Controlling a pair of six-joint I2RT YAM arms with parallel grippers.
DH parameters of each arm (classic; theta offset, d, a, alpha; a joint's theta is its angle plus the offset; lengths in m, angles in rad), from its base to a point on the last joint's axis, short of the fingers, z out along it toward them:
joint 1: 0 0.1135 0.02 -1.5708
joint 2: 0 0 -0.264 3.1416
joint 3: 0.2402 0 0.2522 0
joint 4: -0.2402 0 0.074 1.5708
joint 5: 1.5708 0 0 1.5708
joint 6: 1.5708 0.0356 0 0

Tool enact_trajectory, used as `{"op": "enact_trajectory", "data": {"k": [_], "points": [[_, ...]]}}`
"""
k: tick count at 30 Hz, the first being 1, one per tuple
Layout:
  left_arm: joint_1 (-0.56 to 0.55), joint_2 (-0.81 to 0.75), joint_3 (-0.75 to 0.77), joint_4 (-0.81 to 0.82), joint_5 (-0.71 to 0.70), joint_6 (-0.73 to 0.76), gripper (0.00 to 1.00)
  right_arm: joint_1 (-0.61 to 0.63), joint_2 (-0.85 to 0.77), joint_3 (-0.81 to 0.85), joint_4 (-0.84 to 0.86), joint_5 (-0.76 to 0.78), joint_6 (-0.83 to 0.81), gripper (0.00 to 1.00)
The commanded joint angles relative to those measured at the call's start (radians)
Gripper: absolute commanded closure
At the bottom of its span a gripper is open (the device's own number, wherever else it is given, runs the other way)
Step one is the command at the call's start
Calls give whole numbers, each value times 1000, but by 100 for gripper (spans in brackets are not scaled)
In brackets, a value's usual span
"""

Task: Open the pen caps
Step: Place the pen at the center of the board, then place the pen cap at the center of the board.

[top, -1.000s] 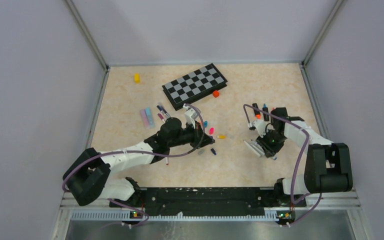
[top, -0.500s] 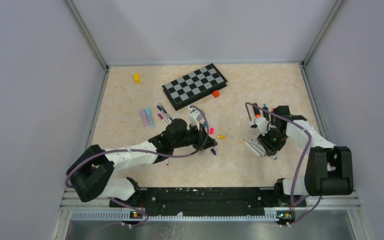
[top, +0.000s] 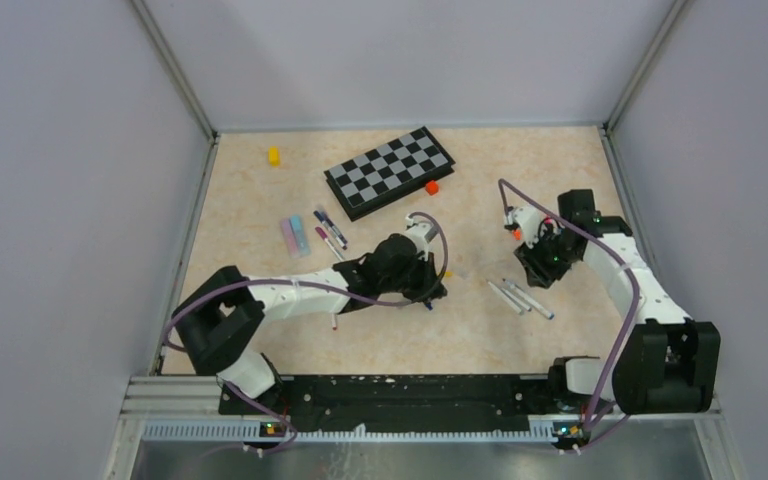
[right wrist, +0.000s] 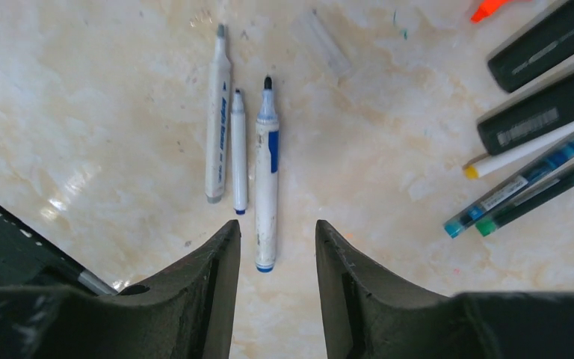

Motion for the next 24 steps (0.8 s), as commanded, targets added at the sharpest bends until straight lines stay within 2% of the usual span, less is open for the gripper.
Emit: {"op": "enact_trajectory", "data": {"k": [1,4,13,19,24], "points": [[-24,106,143,-170,-93,-50,94,-9,-49,73,71,-209,92,60],[-39,161,201,-247,-107,-52,91,-12,-58,51,124,-300,132,60],[-49,274,297,-316,-80,-42,77,-74,-101,-10,192,-334,171,60],[-50,296,322,-347,-85,-34,66,-74,-108,-21,192,-360,162,60],[-50,297,324,-348,-83,-32,61,-75,-109,-25,187,-372,158,60]]}}
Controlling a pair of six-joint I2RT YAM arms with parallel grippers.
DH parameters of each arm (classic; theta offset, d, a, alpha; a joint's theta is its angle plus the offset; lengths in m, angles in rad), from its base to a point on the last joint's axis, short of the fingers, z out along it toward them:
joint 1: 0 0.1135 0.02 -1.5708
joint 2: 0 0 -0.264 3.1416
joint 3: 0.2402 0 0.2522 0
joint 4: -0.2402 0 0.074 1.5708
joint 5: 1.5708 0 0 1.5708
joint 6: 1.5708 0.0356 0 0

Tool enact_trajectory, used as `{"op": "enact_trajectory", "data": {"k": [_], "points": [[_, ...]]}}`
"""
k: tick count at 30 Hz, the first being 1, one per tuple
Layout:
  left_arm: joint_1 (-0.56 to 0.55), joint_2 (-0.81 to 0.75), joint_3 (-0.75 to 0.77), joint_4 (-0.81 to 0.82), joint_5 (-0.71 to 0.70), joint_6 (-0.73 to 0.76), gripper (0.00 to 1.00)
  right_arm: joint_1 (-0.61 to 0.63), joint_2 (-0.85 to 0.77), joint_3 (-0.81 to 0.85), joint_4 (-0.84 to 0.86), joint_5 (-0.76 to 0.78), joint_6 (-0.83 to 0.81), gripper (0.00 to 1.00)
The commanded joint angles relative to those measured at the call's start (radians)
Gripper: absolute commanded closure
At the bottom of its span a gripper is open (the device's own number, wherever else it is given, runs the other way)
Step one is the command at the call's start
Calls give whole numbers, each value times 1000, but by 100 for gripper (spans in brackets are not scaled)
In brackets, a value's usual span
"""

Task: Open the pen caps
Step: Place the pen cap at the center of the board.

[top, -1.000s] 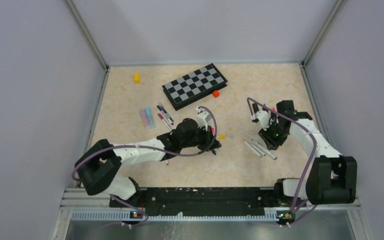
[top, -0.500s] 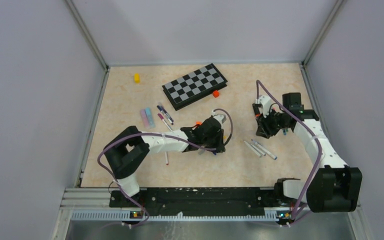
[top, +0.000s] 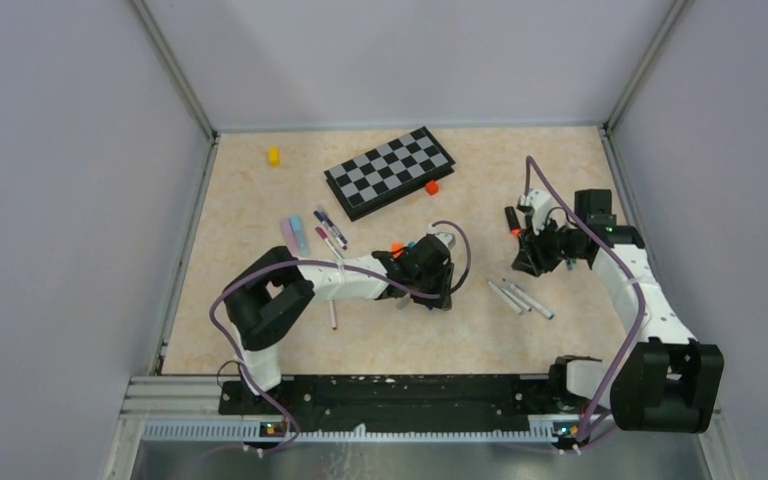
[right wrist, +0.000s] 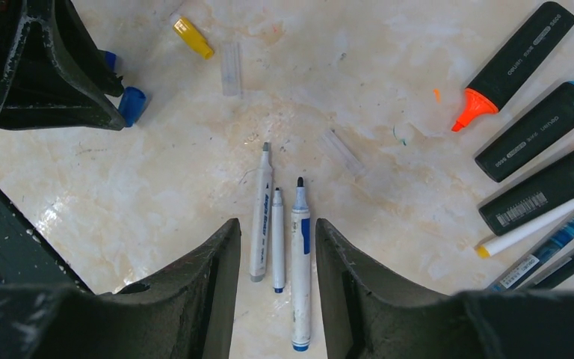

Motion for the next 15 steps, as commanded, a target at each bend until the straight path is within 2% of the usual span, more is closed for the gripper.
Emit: {"op": "enact_trajectory", "data": {"k": [1,9,15], "points": [[-4,-1,36,-7,-6,8,61,-5,-25,-4,16,-45,-3,60],[-4,-88,12,14,-25,45,61,-5,-29,-5,10,-66,-10,60],[-3,-241,-99,135,-57,144,59,-5,-36,-4,-3,-94,-27,60]]}}
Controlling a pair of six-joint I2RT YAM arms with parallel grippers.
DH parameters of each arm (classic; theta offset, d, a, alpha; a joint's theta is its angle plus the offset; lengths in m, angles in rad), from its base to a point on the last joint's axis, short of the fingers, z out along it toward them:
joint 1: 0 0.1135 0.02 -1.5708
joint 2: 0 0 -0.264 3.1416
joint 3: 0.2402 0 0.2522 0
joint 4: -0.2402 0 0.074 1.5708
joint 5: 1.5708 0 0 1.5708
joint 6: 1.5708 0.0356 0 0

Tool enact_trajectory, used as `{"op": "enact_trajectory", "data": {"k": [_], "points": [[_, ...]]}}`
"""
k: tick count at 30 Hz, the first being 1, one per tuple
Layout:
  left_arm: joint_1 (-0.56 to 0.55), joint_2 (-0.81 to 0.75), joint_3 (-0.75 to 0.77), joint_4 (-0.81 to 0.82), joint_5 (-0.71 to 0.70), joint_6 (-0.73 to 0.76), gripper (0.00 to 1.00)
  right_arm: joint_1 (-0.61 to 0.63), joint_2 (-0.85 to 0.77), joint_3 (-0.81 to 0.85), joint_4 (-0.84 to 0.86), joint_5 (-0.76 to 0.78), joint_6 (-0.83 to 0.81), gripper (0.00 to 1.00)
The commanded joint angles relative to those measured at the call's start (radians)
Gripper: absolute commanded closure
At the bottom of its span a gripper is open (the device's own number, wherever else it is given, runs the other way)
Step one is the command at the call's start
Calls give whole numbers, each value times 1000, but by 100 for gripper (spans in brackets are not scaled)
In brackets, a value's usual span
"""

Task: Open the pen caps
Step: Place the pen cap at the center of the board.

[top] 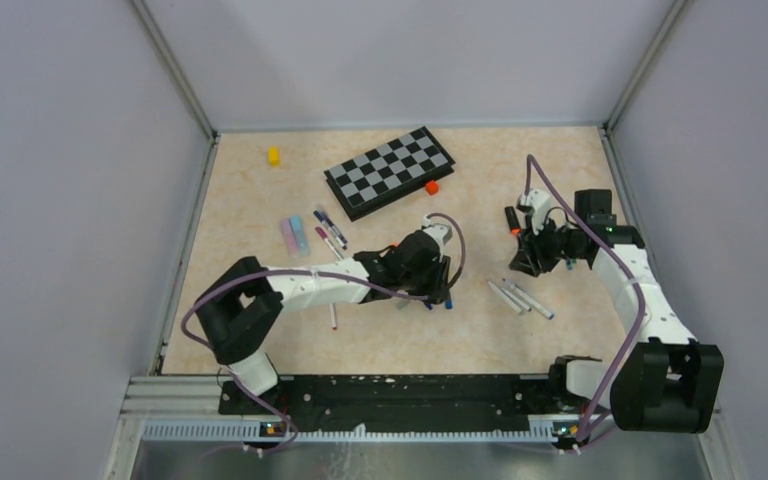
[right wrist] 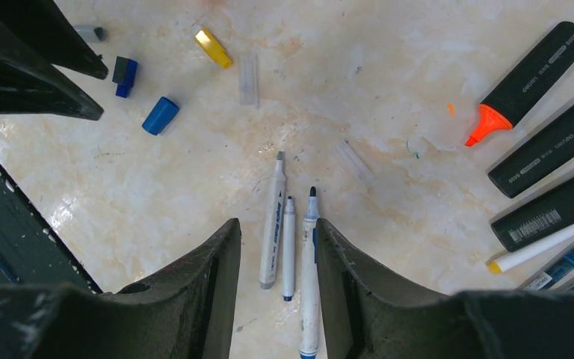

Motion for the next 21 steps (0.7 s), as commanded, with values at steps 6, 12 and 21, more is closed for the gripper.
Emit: {"op": "enact_trajectory", "data": {"k": [6,12,21], "points": [[-2,-319,-176,176,-192,186,53,-5,-41,-1,-13,-82,-40,60],[4,-452,-290,179,-372,272,21,-6,-40,-1,-20,-93,-47,60],[96,-567,-397,47,-480,180,1,-5,-29,-2,-19,-97,-51,60]]}}
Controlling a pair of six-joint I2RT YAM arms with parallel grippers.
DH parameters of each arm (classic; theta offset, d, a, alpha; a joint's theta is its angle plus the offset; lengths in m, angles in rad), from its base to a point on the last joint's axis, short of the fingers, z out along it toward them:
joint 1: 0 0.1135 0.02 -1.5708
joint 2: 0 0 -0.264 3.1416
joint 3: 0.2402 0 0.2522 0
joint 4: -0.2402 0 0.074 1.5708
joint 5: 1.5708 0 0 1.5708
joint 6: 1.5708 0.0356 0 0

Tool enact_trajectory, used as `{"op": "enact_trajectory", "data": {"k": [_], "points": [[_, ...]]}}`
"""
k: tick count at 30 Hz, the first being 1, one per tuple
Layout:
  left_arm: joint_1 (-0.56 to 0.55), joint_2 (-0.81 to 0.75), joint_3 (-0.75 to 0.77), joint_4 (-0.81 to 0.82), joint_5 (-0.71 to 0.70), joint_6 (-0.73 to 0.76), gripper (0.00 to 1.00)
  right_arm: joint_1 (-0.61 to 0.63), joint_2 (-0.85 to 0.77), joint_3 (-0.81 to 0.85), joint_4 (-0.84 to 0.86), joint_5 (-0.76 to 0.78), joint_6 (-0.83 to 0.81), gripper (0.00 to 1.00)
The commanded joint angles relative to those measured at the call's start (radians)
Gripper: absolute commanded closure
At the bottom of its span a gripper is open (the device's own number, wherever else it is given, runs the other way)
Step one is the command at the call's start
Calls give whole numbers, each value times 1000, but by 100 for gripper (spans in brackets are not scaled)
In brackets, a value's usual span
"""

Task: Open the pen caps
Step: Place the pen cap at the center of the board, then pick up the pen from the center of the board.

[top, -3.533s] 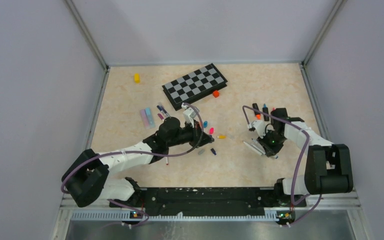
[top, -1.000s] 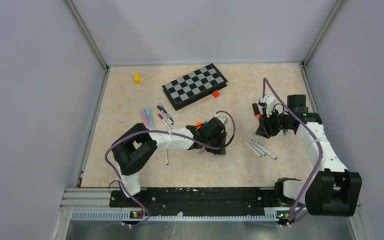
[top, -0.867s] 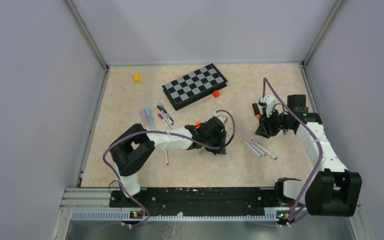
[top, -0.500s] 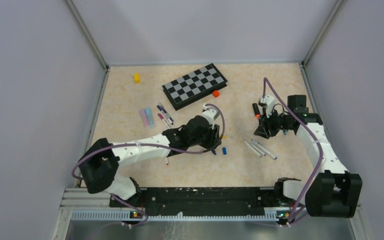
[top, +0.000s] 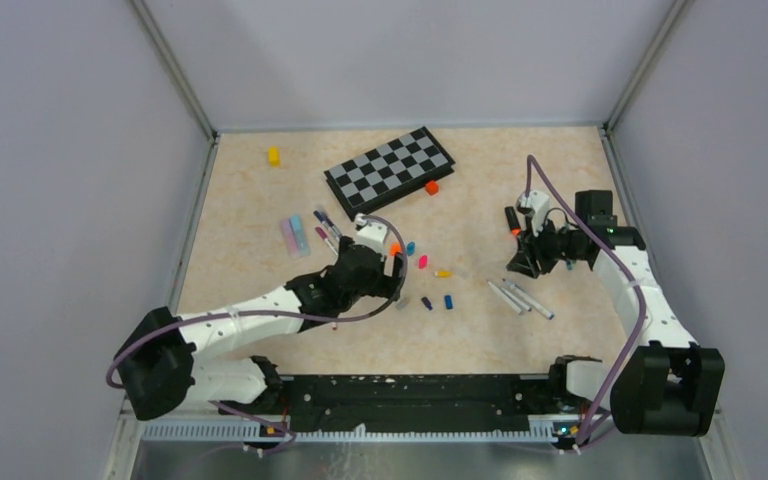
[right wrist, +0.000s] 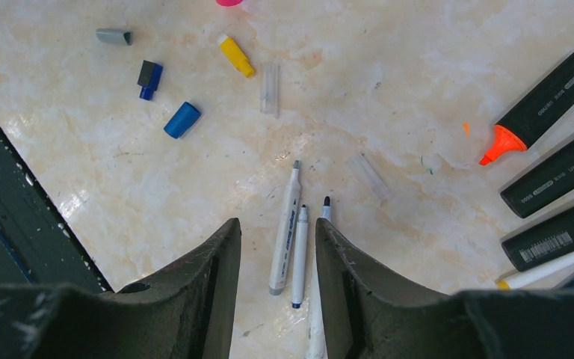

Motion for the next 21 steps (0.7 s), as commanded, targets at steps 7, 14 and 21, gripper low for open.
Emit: {"op": "enact_trajectory", "data": {"k": [7,14,21], "points": [[237,-147,-135,-112,50,-203,1,-5,-7,-4,-2,-32,-20,60],[319,-127,-136,-217,12,-307,1,-5,3,-5,-2,-30,-21,60],[336,9,-90,-314,-26,-384,11,-5,5,-7,-4,-28,-23,60]]}}
